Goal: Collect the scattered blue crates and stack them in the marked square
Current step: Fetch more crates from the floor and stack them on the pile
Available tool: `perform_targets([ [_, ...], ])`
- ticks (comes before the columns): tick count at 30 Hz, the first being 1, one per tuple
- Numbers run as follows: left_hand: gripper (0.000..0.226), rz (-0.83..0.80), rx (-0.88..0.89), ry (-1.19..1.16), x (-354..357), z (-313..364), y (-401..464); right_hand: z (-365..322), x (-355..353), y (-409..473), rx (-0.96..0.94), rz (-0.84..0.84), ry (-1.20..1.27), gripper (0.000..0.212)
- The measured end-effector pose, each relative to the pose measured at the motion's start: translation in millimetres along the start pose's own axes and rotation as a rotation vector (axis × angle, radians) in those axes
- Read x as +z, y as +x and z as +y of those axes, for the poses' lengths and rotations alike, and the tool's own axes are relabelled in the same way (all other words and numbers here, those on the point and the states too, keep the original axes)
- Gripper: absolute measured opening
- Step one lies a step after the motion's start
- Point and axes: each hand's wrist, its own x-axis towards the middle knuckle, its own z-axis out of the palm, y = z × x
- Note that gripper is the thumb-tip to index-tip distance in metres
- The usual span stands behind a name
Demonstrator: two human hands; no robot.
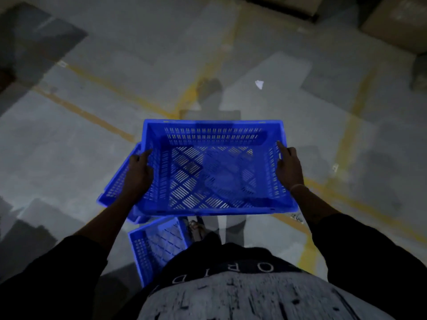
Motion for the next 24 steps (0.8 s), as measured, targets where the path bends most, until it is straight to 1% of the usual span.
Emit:
perform_targets([
  [3, 0.054, -0.039, 0.054, -0.002, 24, 36, 1, 40, -26, -33, 0.034, 0.047, 0.012, 0.067],
  [8, 0.055, -0.111, 0.135, 0.019, 65, 110, -4, 104, -80, -89, 0.167, 0.131, 0.048, 0.066],
  [13, 0.055, -0.202, 0.271, 0.035, 104, 184, -12, 172, -123, -145, 0.212, 0.212, 0.077, 0.062],
  [16, 0.054, -0.223, 0.352, 0.064, 130, 230, -14, 207, -145, -176, 0.314, 0.257, 0.084, 0.062],
  [18, 0.051, -0.238, 0.441, 0.072, 146, 259, -16, 229, -159, -197, 0.361, 0.287, 0.077, 0.065],
  [20, 0.053, -0.273, 0.510, 0.068, 161, 287, -16, 249, -170, -217, 0.397, 0.313, 0.073, 0.069],
  [24, 0.055, -0.308, 0.611, 0.050, 193, 347, -15, 283, -193, -254, 0.527, 0.381, 0.090, 0.067],
])
